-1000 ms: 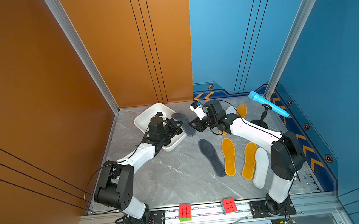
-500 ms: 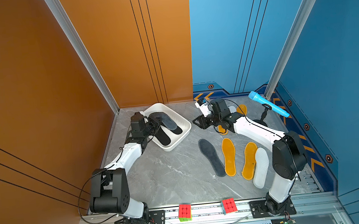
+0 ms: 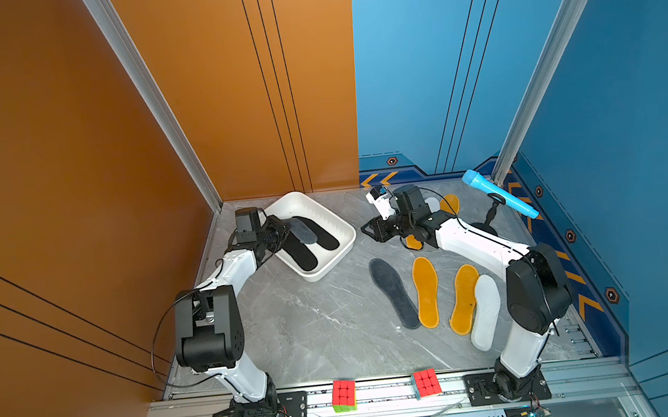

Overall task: Put the insoles into the storage box
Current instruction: Place the insole in the storage box.

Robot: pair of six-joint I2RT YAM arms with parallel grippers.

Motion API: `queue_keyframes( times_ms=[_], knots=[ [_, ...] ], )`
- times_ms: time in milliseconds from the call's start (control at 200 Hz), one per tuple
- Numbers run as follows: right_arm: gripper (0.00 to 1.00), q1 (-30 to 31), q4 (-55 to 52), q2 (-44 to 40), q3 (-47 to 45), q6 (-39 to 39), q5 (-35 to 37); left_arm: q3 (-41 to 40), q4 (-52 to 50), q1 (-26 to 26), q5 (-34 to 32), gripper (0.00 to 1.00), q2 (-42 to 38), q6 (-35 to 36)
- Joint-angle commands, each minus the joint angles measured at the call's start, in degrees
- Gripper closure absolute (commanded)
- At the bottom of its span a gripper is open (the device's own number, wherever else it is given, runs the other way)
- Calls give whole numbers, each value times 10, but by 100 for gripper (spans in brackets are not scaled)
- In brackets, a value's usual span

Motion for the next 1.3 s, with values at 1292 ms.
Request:
queue_keyframes(
  times_ms=[1292],
  knots=[
    [60,-21,14,-8,-36,17,-17,-62,9,-3,-13,100,49,20]
  ],
)
